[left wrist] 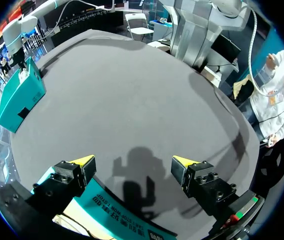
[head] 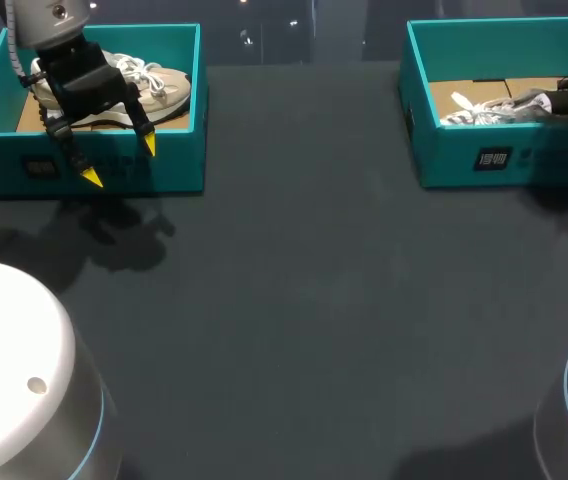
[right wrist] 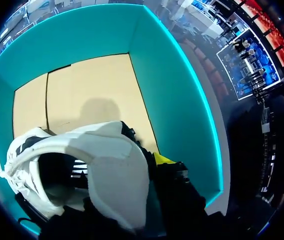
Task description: Take the shoe out of the shoebox, open the shoe tongue, remove and reinsert the insole, then place the shoe into the shoebox
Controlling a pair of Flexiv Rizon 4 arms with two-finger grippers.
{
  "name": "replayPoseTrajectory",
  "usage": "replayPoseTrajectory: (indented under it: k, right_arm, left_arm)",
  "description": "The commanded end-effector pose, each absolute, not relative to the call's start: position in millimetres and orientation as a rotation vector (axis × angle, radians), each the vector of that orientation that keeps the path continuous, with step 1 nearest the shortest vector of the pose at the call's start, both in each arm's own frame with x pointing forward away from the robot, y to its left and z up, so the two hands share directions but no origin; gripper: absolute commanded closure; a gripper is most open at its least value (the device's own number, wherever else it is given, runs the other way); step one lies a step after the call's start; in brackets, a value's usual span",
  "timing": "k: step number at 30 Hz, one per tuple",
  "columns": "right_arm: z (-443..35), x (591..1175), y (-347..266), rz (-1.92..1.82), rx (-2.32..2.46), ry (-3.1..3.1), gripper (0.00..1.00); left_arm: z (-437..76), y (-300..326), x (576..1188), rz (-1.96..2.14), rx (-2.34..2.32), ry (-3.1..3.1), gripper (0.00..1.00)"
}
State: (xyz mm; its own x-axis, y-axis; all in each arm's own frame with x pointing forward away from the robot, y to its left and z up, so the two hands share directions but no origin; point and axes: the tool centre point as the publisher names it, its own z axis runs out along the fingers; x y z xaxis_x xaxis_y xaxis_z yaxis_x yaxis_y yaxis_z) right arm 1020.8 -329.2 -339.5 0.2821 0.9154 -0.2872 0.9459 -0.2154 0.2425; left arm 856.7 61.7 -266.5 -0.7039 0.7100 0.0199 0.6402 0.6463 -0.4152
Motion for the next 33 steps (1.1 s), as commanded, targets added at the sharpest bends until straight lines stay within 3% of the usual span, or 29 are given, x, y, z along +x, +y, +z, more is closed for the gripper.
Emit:
replayPoseTrajectory:
  k: [1, 17, 20, 23, 33]
  right_arm:
    - [-342.4, 1027.1, -332.9, -0.108, 2.198, 1.692, 1.00]
    - [-366.6, 1030.0, -336.9, -0.103, 2.177, 1.796, 0.99]
    - [-367.2, 1030.0, -336.9, -0.097, 2.168, 1.819, 0.72]
    - [-367.5, 1030.3, -337.9, -0.096, 2.165, 1.826, 0.59]
    - [-362.7, 1031.2, -338.7, -0.095, 2.165, 1.840, 0.51]
  left_arm:
    - [-266.1, 61.9, 856.5, 0.569, -1.112, -2.683, 0.00]
    - [-266.1, 61.9, 856.5, 0.569, -1.112, -2.683, 0.00]
    - [-266.1, 61.9, 856.5, 0.569, -1.112, -2.683, 0.00]
    - [-266.1, 61.9, 856.5, 0.569, -1.112, -2.683, 0.00]
    - [-266.1, 61.9, 856.5, 0.569, -1.112, -2.683, 0.00]
